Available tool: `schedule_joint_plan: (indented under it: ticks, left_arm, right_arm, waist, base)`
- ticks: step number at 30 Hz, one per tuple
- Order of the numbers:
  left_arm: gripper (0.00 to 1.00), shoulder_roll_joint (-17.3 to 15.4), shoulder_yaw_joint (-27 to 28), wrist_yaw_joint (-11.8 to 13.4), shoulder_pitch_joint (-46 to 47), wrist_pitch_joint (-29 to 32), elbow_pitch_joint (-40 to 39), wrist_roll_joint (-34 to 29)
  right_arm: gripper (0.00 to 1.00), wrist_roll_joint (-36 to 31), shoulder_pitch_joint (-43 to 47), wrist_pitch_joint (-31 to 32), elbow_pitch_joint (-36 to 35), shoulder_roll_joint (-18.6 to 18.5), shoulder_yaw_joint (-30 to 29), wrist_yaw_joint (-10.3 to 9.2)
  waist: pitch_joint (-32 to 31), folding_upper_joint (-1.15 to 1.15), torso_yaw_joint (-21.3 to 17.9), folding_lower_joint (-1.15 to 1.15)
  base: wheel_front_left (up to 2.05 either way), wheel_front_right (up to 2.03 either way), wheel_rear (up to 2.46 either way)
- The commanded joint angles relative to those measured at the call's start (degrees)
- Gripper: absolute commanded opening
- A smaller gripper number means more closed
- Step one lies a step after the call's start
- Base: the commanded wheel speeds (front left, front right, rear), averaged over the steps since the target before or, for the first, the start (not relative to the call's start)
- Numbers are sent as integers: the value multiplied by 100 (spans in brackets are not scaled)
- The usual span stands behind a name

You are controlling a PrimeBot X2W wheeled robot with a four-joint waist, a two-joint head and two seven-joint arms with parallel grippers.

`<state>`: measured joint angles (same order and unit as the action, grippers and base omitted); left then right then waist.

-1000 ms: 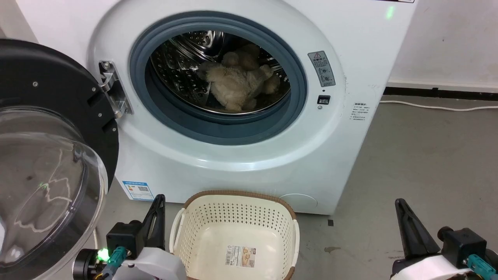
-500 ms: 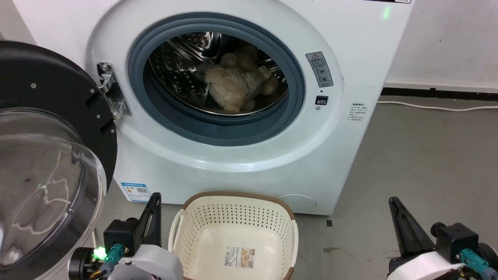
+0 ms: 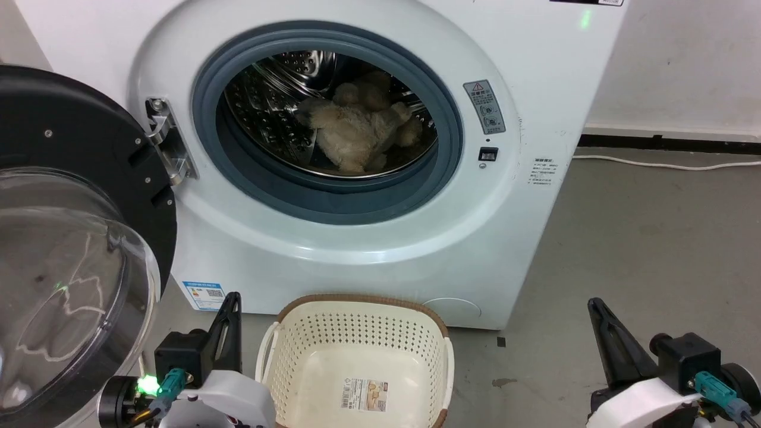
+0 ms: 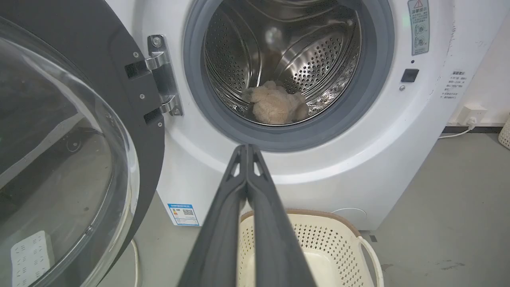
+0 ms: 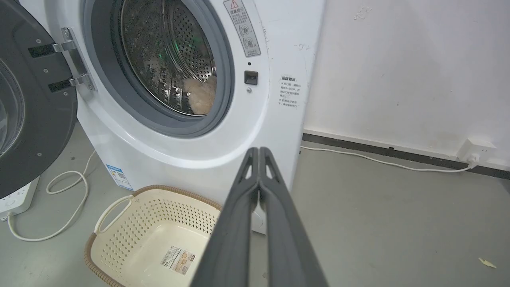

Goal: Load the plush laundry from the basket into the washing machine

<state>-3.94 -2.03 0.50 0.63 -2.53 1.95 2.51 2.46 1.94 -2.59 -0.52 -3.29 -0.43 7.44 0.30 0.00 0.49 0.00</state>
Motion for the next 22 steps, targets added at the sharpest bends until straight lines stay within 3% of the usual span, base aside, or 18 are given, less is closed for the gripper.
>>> schedule_joint_plan:
  ticks: [1, 22]
  left_arm:
    - [0, 37, 41, -19, -54, 37, -50, -64]
    - [0, 106, 203, -50, -63, 253, -195, -251]
  right_arm:
    - [0, -51, -87, 41, 22, 31, 11, 4]
    - [0, -246, -194, 259, 52, 41, 43, 5]
  waist:
    - [-2, 0, -3, 0]
    - [-30, 0, -49, 0]
  base:
    - [0, 0, 0]
    - [0, 0, 0]
